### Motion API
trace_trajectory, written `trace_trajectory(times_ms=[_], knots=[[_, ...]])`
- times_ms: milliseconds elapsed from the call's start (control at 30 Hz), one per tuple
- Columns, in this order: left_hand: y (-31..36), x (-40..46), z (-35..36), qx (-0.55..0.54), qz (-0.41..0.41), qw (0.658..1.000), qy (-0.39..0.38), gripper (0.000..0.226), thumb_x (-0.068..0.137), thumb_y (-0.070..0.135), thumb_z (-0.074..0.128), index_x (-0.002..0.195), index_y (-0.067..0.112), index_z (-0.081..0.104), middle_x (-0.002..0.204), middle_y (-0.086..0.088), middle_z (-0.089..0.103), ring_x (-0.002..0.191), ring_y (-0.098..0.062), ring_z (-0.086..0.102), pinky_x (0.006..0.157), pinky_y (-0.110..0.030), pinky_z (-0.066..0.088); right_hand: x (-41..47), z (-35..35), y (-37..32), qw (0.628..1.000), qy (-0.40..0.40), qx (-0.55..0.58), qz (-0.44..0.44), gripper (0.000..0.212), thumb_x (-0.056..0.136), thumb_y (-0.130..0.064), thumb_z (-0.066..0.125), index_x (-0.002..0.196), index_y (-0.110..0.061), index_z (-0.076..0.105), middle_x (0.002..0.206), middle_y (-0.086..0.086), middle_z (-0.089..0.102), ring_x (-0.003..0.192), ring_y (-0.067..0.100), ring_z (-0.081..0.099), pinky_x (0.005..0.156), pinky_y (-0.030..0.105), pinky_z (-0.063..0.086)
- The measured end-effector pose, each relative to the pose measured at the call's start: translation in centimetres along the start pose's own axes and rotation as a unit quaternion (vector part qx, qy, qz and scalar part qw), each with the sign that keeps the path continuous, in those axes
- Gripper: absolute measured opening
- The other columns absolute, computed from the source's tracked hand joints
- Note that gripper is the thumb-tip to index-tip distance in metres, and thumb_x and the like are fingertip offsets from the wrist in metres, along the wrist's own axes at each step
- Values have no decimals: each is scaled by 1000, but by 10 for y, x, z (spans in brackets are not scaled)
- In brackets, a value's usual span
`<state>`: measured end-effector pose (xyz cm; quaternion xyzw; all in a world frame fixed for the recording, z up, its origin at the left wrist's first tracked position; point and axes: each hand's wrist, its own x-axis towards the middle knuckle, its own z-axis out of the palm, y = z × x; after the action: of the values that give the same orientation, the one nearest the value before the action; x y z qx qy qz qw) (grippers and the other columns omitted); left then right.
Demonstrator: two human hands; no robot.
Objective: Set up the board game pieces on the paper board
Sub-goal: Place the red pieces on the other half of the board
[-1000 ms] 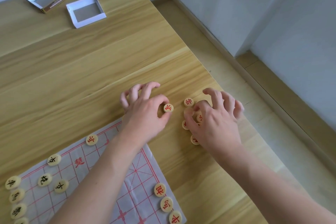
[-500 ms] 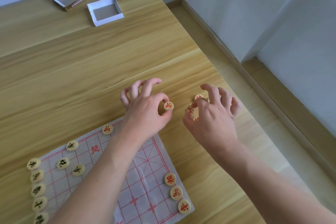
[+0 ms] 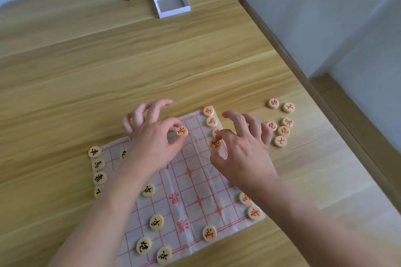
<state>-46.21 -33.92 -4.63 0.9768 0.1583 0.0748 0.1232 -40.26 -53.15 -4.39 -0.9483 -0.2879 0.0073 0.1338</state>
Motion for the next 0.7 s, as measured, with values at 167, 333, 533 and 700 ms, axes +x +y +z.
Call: trace_trajectory(times_ms=[167, 333, 533, 700], knots=[[-9, -23, 4, 10, -4, 1000, -14, 15, 75, 50, 72, 83, 38, 67, 141, 16, 39, 128, -23, 22, 101, -52, 16, -19, 9, -16, 999, -25, -1, -21, 18, 74, -41, 60, 82, -27, 69, 135, -8, 42, 126, 20, 27, 101, 42, 10], [-13, -32, 12, 26, -5, 999, -24, 17, 72, 49, 74, 83, 39, 69, 139, 15, 40, 126, -23, 23, 100, -53, 19, -40, 17, -24, 998, -48, -12, -42, 15, 72, -40, 61, 80, -30, 68, 135, -8, 43, 126, 20, 30, 101, 42, 12], [-14, -31, 14, 31, -5, 999, -24, 19, 71, 51, 73, 85, 39, 69, 135, 15, 43, 123, -20, 23, 99, -48, 16, -53, 21, -24, 994, -68, 4, -82, 11, 74, -37, 64, 82, -30, 67, 135, -8, 43, 125, 20, 33, 100, 40, 17], [-14, -33, 14, 23, 0, 1000, 7, 27, 75, 52, 66, 98, 37, 67, 131, 13, 48, 120, -21, 26, 98, -44, 14, -63, 19, -22, 990, -88, 11, -109, 12, 77, -39, 60, 84, -32, 65, 137, -8, 41, 126, 20, 35, 100, 41, 19]])
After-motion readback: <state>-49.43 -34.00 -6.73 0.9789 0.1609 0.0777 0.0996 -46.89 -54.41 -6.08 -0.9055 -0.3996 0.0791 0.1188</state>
